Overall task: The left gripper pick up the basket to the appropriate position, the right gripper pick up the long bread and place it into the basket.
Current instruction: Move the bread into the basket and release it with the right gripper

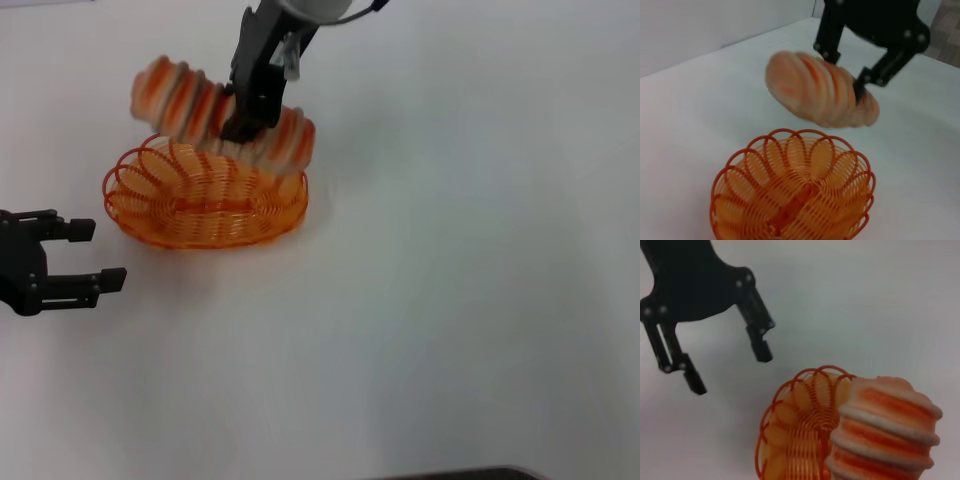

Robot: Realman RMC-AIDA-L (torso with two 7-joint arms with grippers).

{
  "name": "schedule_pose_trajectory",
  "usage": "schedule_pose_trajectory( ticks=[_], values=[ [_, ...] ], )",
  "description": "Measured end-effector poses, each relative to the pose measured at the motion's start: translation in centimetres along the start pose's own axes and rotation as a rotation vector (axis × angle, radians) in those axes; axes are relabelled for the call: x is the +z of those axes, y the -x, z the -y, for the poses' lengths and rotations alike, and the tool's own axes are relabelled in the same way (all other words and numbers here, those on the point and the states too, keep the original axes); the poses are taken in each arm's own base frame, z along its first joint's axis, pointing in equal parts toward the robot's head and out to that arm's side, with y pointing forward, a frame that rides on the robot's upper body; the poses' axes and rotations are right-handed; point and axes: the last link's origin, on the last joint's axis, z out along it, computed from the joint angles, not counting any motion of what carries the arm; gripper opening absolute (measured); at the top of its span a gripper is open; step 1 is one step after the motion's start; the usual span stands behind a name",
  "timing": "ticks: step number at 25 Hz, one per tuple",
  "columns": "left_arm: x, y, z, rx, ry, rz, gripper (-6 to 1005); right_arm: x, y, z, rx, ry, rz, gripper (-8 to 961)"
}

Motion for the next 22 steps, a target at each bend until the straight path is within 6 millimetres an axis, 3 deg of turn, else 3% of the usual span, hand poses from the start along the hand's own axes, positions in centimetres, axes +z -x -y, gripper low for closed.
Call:
schedule_pose_trajectory(
  ticks=[7,18,22],
  values=[
    [0.2,-0.3,0.1,0.007,0.0,-0.003,769,2.2,-0.3,-0.9,-0.075,-0.018,0.003,335],
    [0.4,-0.9,0.4,0.007,-0.004,-0.006,770,2.7,-0.2,-1.2,-0.076,0.005,0.031,243],
    [0.5,-0.9,0.4,0.007,-0.008,-0.007,770,2.9,-0.4,-1.2,-0.06,0.011,0.025,308]
  ],
)
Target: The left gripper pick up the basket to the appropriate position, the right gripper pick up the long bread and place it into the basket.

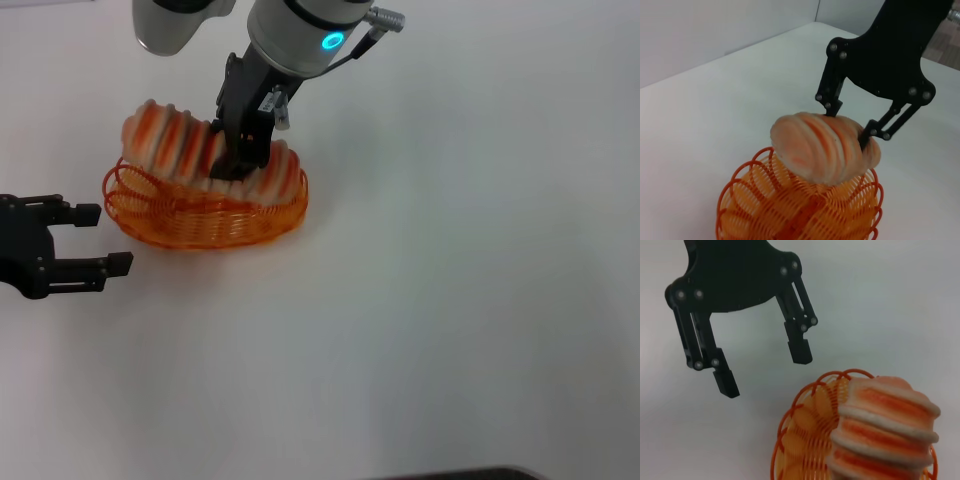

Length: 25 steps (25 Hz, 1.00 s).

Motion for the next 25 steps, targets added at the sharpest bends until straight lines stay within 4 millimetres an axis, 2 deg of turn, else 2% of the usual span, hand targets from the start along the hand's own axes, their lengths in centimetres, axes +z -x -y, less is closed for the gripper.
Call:
schedule_pose_trajectory(
  ticks=[6,12,18,21,25],
  values=[
    [0.1,-0.1,0.0,0.001,0.001,-0.001,771,-0.1,0.1,0.0,0.008,0.007,0.014,406],
    [0.1,-0.1,0.2,-0.003,-0.009,0.001,771,-0.1,0.0,0.2,0.01,-0.003,0.024,669],
    [0.1,0.1,0.4,-0.005,-0.029,0.005,772,-1.1,-0.3,0.9,0.094,-0.031,0.117,729],
    [0.1,0.3,0.7,-0.008,-0.044,0.01,772,-2.4,-1.8,1.5,0.186,-0.046,0.208,729],
    [0.1,0.5,1.0,-0.01,-0.051,0.015,773,-4.1,-5.1,2.1,0.35,-0.021,0.357,728]
  ],
)
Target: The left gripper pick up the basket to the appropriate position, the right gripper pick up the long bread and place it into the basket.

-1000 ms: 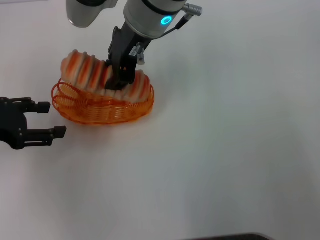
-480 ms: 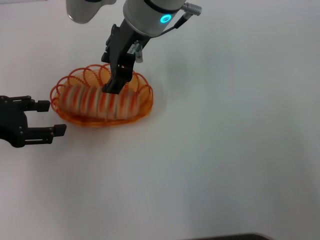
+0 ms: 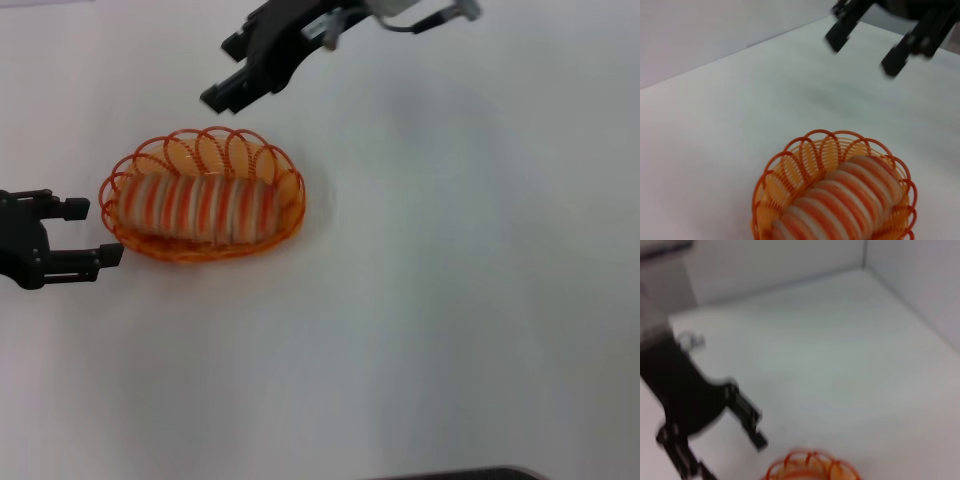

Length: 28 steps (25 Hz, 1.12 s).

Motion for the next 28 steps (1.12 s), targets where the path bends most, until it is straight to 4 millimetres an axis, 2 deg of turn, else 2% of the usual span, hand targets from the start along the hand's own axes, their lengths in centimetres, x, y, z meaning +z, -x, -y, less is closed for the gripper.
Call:
schedule_pose_trajectory(
  ticks=[6,10,14,18,23,28],
  values=[
    [0.7,-0.4,0.3,0.005,-0.008,-0.001,773,-5.1,-5.2,2.5,0.203,-0.01,0.333,729],
    [1.0,-0.5,0.3,0.001,-0.01,-0.007,774,-8.1,-10.4,2.5,0.269,-0.068,0.504,729],
    [1.3,-0.5,0.5,-0.018,-0.012,-0.011,774,-8.2,-15.7,0.7,0.253,-0.099,0.496,730],
    [1.3,0.0,0.6,-0.048,-0.02,-0.008,774,-7.7,-19.7,-1.8,0.243,-0.081,0.438,730],
    [1.0,0.6,0.6,-0.075,-0.025,0.0,775,-7.8,-23.1,-4.3,0.185,-0.049,0.377,731],
    [0.7,1.6,0.8,-0.101,-0.051,0.04,775,-7.8,-25.0,-5.2,0.129,-0.048,0.308,731]
  ],
)
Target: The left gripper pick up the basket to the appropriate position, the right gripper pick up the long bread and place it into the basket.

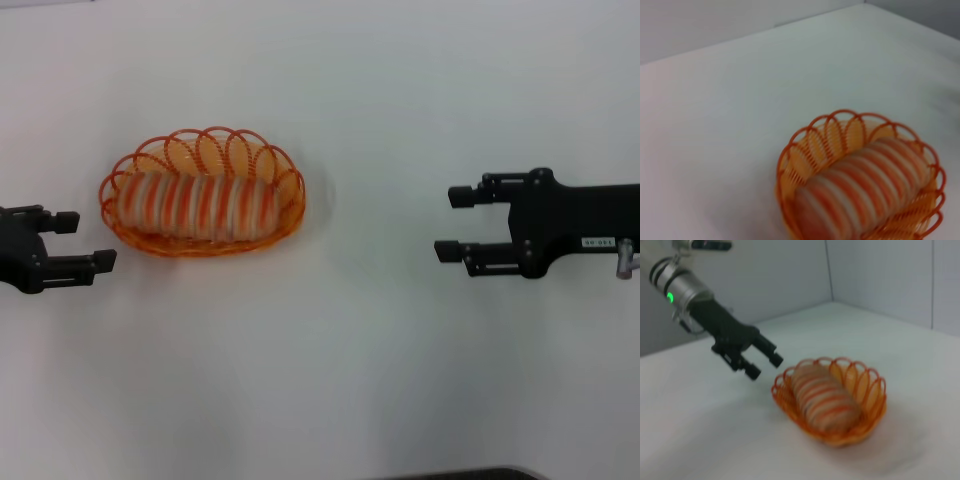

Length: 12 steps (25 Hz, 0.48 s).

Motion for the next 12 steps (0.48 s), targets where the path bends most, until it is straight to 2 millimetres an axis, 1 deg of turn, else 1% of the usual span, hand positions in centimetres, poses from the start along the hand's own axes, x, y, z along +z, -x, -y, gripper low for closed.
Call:
schedule_pose_trajectory(
  ticks=[5,12],
  values=[
    [0.15,0.91,-0.17,-0.034,-0.011,0.0,774,-0.24,-0.72,-0.1,-0.038,-0.002,-0.032,732],
    [0.18,0.91,-0.18,-0.036,-0.012,-0.004,775,-0.24,-0.48,-0.03,-0.078,-0.001,-0.024,732]
  ],
)
